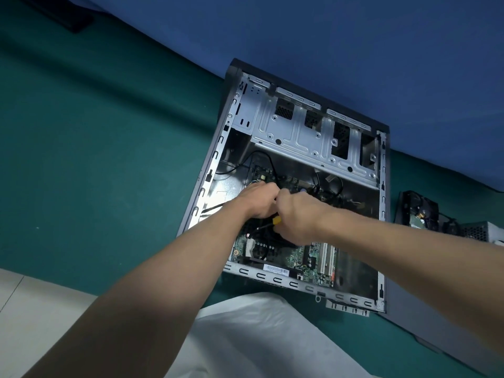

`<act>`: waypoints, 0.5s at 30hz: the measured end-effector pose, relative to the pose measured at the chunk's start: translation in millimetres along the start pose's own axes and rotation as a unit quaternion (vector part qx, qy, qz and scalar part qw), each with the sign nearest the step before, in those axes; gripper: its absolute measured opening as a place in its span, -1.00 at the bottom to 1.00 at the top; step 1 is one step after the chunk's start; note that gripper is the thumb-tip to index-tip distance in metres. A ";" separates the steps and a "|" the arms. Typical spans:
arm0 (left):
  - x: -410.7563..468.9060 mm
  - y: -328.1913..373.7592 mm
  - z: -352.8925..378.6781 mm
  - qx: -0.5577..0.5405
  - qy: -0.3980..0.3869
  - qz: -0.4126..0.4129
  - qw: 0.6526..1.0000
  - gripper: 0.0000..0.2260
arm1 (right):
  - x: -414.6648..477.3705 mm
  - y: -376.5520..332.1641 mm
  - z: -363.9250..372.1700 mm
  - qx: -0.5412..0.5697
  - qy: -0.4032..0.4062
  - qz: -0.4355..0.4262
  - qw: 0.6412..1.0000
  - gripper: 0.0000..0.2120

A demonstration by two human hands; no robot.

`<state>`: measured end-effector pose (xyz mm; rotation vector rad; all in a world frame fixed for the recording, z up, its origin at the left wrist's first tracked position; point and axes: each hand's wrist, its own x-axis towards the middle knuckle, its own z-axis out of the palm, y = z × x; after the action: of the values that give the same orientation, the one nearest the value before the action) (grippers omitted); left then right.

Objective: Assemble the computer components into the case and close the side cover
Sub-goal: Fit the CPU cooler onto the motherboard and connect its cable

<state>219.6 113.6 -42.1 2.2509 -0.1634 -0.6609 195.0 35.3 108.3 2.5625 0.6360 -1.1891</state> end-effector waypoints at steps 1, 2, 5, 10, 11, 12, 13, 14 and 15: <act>-1.4 1.4 -1.0 0.004 -0.001 -0.002 1.000 -0.76 | -6.0 2.3 1.4 -0.080 0.025 -0.050 0.995 -0.71; -2.3 2.5 -1.5 0.005 -0.001 -0.002 1.000 -0.78 | -11.9 5.5 1.9 -0.161 0.058 -0.107 0.979 -0.77; -5.2 4.0 -0.5 -0.027 0.006 0.009 1.000 -0.77 | -16.7 11.8 9.0 -0.320 0.104 -0.231 0.913 -0.79; -5.8 5.6 -2.4 -0.025 0.002 0.008 1.000 -0.73 | 3.9 2.2 17.3 0.086 0.066 0.034 0.994 -0.87; -6.9 7.1 -2.4 -0.023 0.007 0.006 1.000 -0.67 | 7.9 3.7 13.7 0.231 0.031 0.120 0.965 -0.87; -7.9 7.9 -2.2 -0.025 0.014 0.005 1.000 -0.63 | 12.1 6.6 11.7 0.334 -0.003 0.169 0.927 -0.86; -8.0 7.7 -2.0 -0.026 0.014 0.004 1.000 -0.62 | 10.6 7.2 9.6 0.377 -0.029 0.185 0.907 -0.86; -7.4 7.6 -2.0 -0.027 0.012 0.003 1.000 -0.64 | 7.4 7.4 7.8 0.365 -0.040 0.166 0.915 -0.87; -8.0 7.8 -2.4 -0.025 0.006 0.000 1.000 -0.67 | 2.7 7.4 7.2 0.291 -0.029 0.117 0.949 -0.87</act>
<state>214.6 112.3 -31.9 2.2071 -0.1399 -0.6432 195.3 26.8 101.9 2.9338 -0.0585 -1.5344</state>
